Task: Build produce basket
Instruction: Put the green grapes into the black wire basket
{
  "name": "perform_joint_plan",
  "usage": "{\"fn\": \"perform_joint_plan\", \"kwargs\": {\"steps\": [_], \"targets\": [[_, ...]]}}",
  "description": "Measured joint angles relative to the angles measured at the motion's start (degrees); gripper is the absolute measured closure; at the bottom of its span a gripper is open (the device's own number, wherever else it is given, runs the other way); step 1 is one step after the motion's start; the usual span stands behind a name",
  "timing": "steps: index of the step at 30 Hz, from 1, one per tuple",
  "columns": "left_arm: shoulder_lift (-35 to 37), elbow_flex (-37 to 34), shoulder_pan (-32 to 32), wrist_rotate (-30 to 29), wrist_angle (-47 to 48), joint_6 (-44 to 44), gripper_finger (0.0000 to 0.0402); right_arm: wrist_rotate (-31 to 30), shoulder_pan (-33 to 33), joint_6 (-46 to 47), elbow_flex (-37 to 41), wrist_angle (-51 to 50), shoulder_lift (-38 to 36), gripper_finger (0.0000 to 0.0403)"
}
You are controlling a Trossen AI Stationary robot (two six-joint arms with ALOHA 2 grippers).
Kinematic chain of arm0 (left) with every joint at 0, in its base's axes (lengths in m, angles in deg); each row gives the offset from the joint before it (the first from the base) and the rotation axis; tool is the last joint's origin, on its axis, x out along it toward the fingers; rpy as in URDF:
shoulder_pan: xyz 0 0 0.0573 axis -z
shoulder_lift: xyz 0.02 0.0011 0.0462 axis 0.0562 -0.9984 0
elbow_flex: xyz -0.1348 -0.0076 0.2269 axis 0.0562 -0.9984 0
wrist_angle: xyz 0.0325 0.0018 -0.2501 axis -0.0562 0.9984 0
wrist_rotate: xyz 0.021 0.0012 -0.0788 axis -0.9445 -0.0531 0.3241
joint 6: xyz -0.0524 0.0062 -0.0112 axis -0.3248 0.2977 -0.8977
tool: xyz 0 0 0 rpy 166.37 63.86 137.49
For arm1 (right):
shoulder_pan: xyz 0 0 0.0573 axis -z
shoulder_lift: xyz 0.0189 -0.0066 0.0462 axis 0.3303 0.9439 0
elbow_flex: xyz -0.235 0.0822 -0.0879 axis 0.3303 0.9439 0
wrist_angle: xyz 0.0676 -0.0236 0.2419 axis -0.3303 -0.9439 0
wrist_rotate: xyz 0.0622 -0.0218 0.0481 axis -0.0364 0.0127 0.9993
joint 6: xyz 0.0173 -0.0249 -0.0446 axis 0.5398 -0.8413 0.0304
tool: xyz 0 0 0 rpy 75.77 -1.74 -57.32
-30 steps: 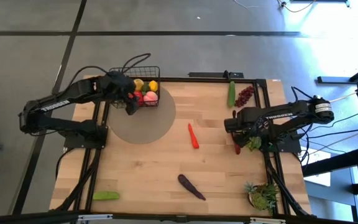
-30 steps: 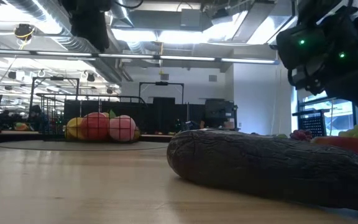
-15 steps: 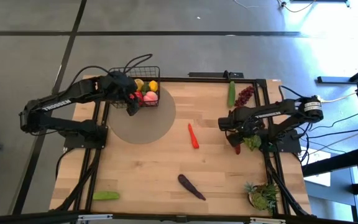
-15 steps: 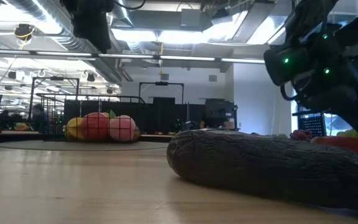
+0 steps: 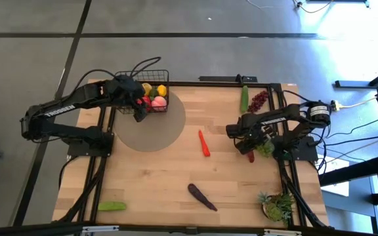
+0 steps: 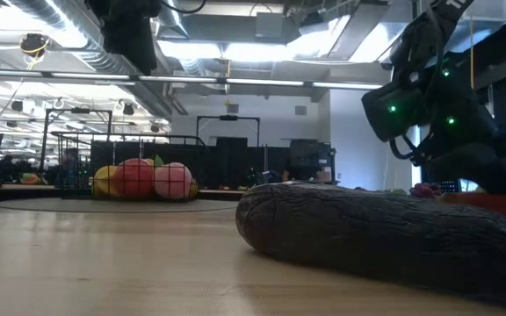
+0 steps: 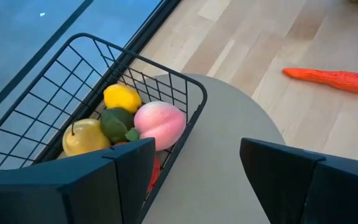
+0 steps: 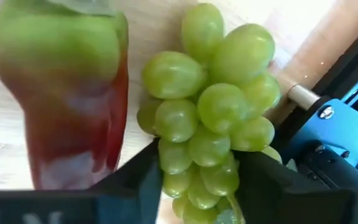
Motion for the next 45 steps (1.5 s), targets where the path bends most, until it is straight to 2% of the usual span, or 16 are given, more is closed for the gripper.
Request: {"fn": "perform_joint_plan", "kwargs": {"steps": [7, 13, 25, 30, 38, 45], "targets": [[0.0, 0.0, 0.0, -0.01, 0.02, 0.02, 0.0177, -1.44, -0.04, -0.24, -1.38, -0.07, -1.17, 0.0347], [0.0, 0.0, 0.0, -0.01, 0.02, 0.02, 0.0177, -6.72, 0.0, -3.13, -8.0, -0.96, -1.43, 0.0395], [0.0, -0.01, 0.0, 0.0, 0.02, 0.02, 0.0177, -18.26, 0.01, -8.21, -26.13, -3.65, -1.5, 0.0398], [0.36, -0.06, 0.49, -0.02, 0.04, -0.44, 0.0177, -21.95, 0.07, -12.49, -33.82, -0.48, -1.54, 0.0398], [3.26, -0.07, 2.79, 0.0, 0.07, -0.5, 0.0177, -21.78, 2.11, -26.24, -43.54, 11.98, 1.28, 0.0399], [5.86, -0.07, 3.66, 0.0, 0.51, -0.62, 0.0177, -21.72, 4.55, -40.31, -56.82, 13.66, 9.78, 0.0399]]}}
